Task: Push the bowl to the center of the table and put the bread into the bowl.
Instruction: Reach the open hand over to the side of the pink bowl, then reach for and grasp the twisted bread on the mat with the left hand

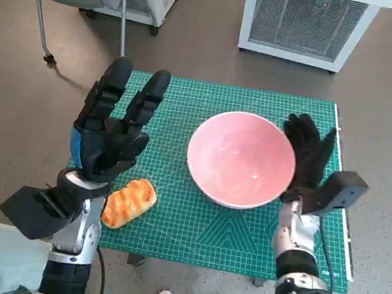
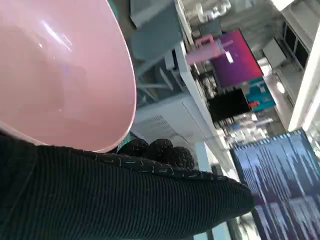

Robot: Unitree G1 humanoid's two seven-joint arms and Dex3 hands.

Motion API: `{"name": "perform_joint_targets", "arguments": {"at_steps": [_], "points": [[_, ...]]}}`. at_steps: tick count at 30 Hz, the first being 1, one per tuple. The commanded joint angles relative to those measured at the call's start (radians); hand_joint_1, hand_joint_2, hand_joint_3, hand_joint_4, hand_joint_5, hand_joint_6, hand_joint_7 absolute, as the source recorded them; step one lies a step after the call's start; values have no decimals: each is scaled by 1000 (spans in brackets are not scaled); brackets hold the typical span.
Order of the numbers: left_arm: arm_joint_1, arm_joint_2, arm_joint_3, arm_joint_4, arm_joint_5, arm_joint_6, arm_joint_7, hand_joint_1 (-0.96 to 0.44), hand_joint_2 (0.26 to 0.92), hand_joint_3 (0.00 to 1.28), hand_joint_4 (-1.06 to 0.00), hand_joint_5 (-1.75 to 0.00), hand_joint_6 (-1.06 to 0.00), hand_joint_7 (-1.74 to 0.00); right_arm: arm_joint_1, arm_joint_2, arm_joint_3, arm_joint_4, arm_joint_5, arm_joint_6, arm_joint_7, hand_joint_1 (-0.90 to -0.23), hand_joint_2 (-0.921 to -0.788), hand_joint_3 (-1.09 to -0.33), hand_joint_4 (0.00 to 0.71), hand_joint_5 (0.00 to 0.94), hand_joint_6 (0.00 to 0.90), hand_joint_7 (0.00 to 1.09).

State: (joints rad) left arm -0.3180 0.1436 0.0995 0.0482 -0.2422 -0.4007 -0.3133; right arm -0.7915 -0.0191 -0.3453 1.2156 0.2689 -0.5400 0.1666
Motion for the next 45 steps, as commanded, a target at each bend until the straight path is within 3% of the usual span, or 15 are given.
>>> {"name": "perform_joint_targets", "arguments": {"at_steps": [1,8,18,24,30,36,45], "points": [[14,2,4,-24,10,10,13,-42,921,171,-513,-2,-578,-12,-15,13,5,37,-13,38,4,-496,-921,-808,317,2,124,465],[23,1,-2,-38,19,15,24,-37,921,173,-514,-1,-579,-11,-26,2,7,44,-13,61,21,-482,-921,-814,324,5,136,460],[21,11,4,-35,14,14,23,-43,921,173,-512,-1,-579,-9,-27,-55,-5,8,-5,52,27,-461,-921,-818,322,3,123,439],[18,29,18,-33,0,18,11,-55,921,169,-512,0,-578,-8,-17,-69,5,-84,-20,-24,-16,-459,-921,-825,299,0,118,434],[20,79,36,-54,8,31,-12,-64,921,165,-500,0,-557,-2,49,-62,53,-299,-70,-139,-36,-458,-921,-835,294,1,67,538],[46,281,56,-119,149,89,-82,-105,917,117,-396,0,-483,0,132,-72,103,-563,-83,-180,1,-489,-921,-825,302,4,15,651],[138,619,62,-413,329,476,-279,-23,821,9,-193,0,-396,0,221,-102,156,-851,-88,-160,25,-519,-921,-788,318,12,0,679]]}}
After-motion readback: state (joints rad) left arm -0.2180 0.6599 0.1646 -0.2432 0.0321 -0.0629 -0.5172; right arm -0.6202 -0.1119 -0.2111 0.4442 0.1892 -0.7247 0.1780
